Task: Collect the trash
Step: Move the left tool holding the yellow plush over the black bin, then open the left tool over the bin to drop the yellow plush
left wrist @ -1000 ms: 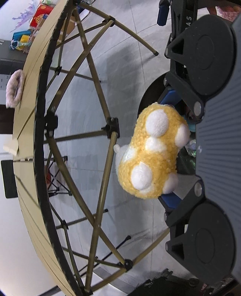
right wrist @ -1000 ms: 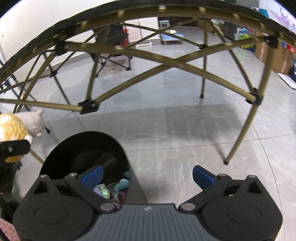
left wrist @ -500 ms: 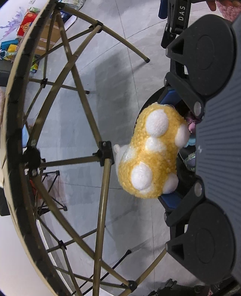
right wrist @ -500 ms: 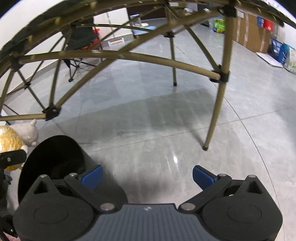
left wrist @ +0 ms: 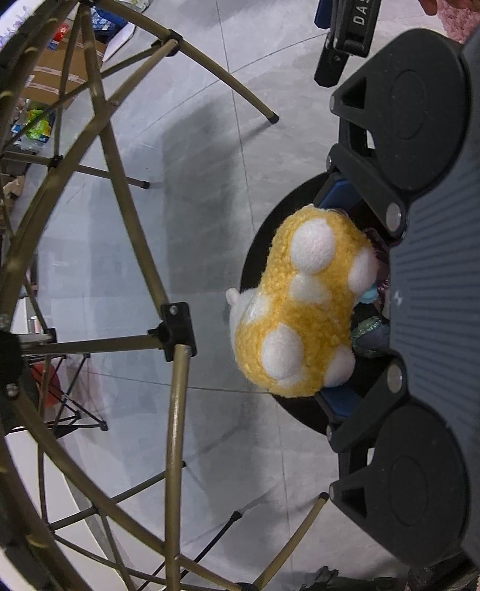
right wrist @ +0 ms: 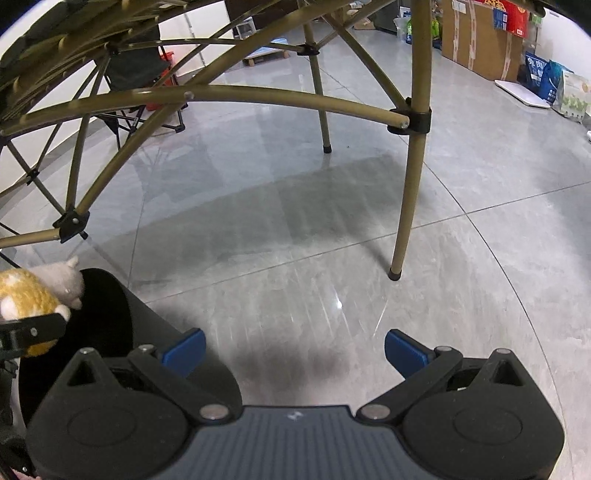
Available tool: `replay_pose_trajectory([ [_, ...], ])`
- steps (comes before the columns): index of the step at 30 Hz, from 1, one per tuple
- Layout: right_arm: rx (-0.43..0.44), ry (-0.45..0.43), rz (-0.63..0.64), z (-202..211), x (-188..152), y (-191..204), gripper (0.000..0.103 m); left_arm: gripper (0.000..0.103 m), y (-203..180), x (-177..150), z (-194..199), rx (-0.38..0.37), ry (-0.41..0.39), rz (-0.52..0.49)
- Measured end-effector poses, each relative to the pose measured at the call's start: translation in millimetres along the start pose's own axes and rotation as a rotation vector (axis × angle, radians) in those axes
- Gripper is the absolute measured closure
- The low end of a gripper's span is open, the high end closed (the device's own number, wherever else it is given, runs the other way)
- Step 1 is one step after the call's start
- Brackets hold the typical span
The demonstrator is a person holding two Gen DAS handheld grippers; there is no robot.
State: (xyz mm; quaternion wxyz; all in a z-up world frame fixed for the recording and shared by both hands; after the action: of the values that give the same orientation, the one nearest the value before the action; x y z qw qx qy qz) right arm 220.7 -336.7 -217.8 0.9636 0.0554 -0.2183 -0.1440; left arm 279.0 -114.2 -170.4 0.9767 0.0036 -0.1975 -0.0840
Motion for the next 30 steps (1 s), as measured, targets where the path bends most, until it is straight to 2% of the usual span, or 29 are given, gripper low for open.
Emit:
replay_pose_trajectory([
  [13, 0.000, 0.025, -0.002, -7, 0, 0, 0.000, 0.009, -1, -8, -16, -0.002, 0.098, 0.016],
  [20, 0.001, 0.036, 0.009, -9, 0, 3, 0.000, 0.000, 2, -12, -24, 0.018, 0.158, 0.023],
  [24, -0.001, 0.036, 0.012, -10, -1, 3, 0.000, 0.000, 3, -15, -30, 0.023, 0.198, 0.023],
  [30, 0.001, 0.034, 0.012, -9, -1, 4, 0.000, 0.000, 2, -15, -30, 0.020, 0.200, 0.013],
])
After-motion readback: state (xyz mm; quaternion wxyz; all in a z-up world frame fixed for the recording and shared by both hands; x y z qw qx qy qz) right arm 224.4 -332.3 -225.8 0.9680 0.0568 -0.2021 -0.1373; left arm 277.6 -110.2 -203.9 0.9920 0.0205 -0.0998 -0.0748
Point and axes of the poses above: each gripper's, at about its wrist camera, not at the fingertips, and z roughly against the way its jaws point, y to its left, x to its top, the point moved 3 cm from there along -z, roughly the way its jaws point, and after that the axes turned 7 degrees about y, right-handed, at the moved point
